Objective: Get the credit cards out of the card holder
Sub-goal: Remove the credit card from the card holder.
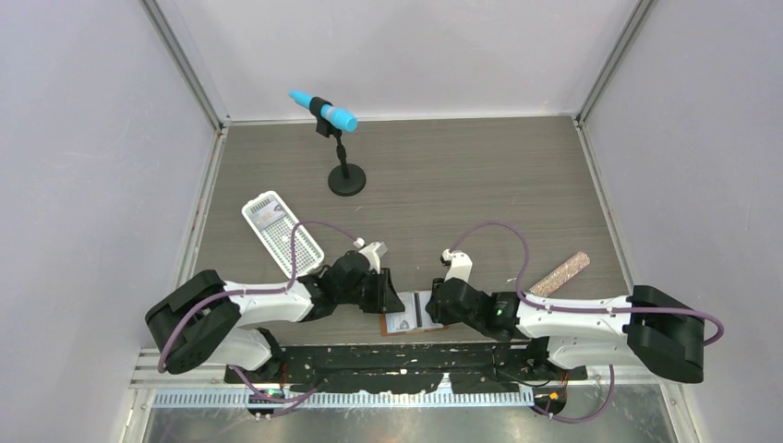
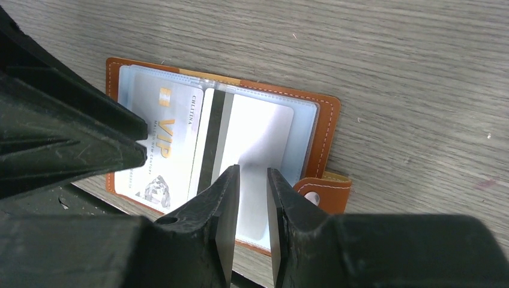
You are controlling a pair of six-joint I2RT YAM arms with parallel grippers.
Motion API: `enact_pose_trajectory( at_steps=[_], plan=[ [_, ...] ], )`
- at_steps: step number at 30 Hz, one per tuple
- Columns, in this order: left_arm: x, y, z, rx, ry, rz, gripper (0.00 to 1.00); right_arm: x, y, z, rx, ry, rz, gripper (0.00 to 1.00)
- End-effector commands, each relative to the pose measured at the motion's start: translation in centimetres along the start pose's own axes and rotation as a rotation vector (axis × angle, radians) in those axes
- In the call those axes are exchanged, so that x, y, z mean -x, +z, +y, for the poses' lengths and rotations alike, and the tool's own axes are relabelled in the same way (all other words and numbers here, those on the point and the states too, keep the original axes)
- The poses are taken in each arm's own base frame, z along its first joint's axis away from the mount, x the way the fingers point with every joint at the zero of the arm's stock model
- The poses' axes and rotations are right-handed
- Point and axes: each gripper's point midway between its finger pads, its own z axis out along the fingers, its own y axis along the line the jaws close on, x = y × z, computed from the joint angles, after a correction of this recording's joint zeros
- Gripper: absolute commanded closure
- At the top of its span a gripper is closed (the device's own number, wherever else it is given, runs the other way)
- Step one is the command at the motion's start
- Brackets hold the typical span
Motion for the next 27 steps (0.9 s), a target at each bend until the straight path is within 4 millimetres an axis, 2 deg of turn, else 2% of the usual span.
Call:
enact_pose_trajectory(
  at_steps=[1, 3, 11, 17, 19, 22, 27],
  plan=[
    [1.3, -0.4, -2.6, -0.032, 0.048, -0.046, 0.69, -0.4, 0.1, -0.9, -0.02, 0.016, -0.001, 0.69],
    [1.6, -0.3, -3.5, -0.047, 0.057, -0.053, 0.69, -0.6, 0.1, -0.9, -0.016, 0.021, 0.0, 0.69],
    [1.7, 1.0, -4.4, -0.084, 0.036, -0.05, 0.69, -0.7, 0.1, -0.9, -0.008, 0.029, 0.001, 0.7],
    [1.1, 1.9, -2.9, -0.034, 0.027, -0.031, 0.7, -0.5, -0.2, -0.6, 0.008, 0.035, -0.005, 0.7],
    [1.0, 1.9, -2.4, -0.02, 0.026, -0.035, 0.7, -0.2, -0.6, 0.0, 0.03, 0.039, -0.003, 0.69],
    [0.8, 1.7, -2.0, -0.009, 0.027, -0.036, 0.71, 1.1, -1.6, 1.9, 0.098, 0.054, -0.016, 0.69],
    [1.3, 0.8, -2.7, -0.022, 0.033, -0.059, 0.71, 3.1, -2.7, 4.8, 0.193, 0.081, -0.049, 0.69]
  ],
)
